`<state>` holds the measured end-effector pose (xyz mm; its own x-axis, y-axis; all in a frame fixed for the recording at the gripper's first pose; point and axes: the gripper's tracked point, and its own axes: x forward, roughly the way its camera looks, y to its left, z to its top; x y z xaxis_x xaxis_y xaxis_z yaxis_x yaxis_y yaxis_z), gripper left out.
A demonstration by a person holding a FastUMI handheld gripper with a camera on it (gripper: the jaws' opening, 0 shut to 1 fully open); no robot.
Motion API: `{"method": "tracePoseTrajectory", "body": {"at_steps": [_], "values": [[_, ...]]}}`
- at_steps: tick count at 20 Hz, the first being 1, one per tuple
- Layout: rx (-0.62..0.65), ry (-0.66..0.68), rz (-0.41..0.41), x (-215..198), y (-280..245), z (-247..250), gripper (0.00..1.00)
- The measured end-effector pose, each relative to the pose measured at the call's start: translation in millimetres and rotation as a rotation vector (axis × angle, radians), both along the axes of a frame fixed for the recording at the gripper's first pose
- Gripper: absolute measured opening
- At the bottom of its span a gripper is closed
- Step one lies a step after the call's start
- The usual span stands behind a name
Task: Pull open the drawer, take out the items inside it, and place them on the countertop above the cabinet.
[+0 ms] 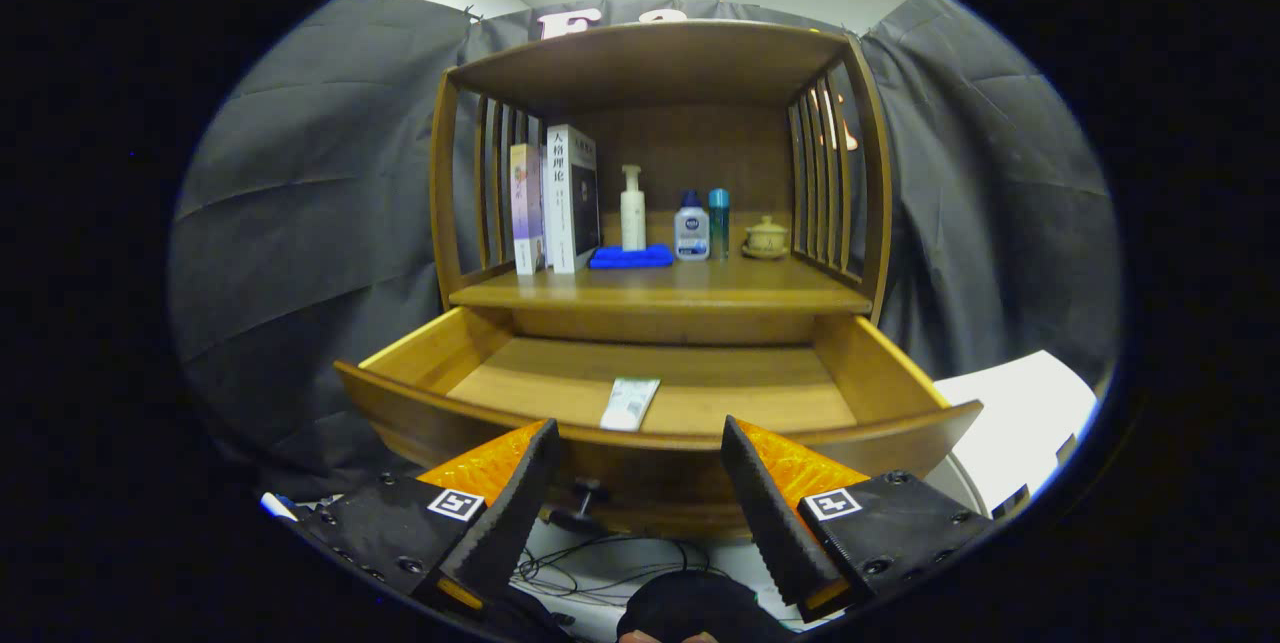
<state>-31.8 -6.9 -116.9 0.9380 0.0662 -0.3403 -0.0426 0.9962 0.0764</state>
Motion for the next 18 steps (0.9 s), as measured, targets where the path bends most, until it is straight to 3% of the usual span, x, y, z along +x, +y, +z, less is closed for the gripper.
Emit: {"method": "tracePoseTrajectory", "body": {"at_steps": [5, 11, 18], "values": [[0.047, 0.017, 0.010, 41, 4, 25, 1.00], [0.165, 0.241, 0.074, 95, 29, 14, 0.98], [0.055, 0.477, 0.153, 131, 40, -30, 0.98]]}}
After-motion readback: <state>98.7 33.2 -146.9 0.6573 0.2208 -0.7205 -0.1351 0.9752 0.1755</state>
